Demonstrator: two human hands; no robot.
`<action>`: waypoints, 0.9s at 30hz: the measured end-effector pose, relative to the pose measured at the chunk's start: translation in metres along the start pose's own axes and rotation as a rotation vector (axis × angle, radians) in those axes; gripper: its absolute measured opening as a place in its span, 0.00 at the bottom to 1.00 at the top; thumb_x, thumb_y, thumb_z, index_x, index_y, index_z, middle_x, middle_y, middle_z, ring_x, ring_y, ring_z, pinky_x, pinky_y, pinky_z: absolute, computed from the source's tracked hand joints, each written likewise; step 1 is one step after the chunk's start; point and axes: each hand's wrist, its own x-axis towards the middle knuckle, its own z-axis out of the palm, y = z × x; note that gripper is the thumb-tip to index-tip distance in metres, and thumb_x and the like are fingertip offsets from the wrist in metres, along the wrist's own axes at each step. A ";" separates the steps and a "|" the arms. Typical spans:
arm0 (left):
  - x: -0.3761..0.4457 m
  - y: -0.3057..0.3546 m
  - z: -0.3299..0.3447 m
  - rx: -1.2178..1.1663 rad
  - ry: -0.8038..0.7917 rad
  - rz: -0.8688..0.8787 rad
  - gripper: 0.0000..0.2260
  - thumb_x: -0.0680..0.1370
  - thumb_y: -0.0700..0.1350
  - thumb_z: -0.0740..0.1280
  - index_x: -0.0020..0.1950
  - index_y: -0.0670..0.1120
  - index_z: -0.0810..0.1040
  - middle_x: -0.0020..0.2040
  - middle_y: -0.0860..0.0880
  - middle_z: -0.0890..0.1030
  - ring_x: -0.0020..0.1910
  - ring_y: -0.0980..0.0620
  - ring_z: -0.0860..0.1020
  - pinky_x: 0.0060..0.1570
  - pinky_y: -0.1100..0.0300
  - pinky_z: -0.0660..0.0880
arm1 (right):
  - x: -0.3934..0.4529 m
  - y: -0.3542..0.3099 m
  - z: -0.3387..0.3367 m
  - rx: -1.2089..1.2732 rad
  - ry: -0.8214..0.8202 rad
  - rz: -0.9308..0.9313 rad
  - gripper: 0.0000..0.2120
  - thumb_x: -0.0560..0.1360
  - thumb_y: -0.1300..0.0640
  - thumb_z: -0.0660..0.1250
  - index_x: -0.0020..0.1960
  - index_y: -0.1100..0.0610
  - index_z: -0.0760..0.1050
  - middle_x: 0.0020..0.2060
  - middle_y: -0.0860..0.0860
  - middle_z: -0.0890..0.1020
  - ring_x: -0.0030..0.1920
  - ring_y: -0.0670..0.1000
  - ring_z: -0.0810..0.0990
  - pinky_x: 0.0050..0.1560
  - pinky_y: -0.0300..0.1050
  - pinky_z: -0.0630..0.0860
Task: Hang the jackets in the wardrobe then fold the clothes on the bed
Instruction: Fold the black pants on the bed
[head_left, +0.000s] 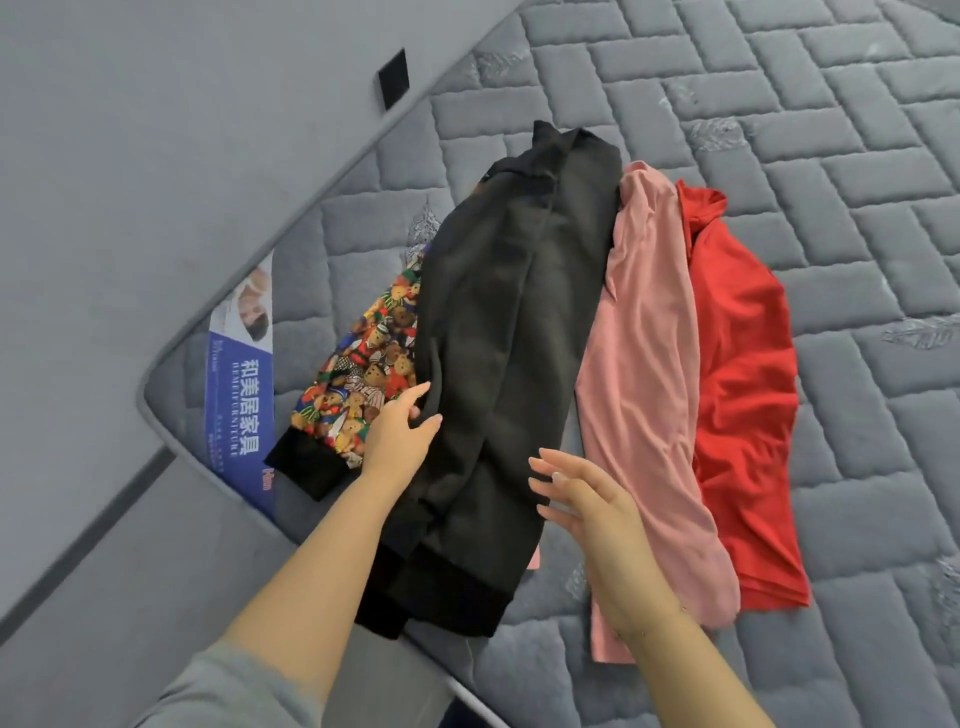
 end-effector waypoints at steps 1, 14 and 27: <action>-0.005 0.006 -0.001 -0.078 -0.024 0.005 0.19 0.80 0.45 0.66 0.71 0.51 0.73 0.62 0.49 0.77 0.62 0.50 0.75 0.62 0.55 0.73 | -0.001 0.003 -0.004 0.018 0.031 0.004 0.13 0.80 0.63 0.61 0.58 0.53 0.81 0.54 0.47 0.85 0.55 0.46 0.83 0.54 0.43 0.79; -0.191 0.060 0.098 -0.398 -0.561 0.039 0.15 0.79 0.35 0.63 0.56 0.53 0.81 0.55 0.49 0.78 0.52 0.62 0.79 0.50 0.71 0.73 | -0.017 0.019 -0.077 0.112 0.050 0.194 0.20 0.69 0.46 0.76 0.59 0.52 0.79 0.48 0.51 0.86 0.49 0.52 0.85 0.50 0.49 0.82; -0.335 0.139 0.224 -0.916 -0.077 -0.080 0.09 0.79 0.45 0.65 0.43 0.46 0.82 0.43 0.49 0.85 0.50 0.52 0.84 0.46 0.58 0.79 | -0.158 0.024 -0.306 0.424 0.002 -0.194 0.14 0.74 0.65 0.67 0.57 0.56 0.82 0.54 0.57 0.84 0.55 0.55 0.83 0.52 0.44 0.80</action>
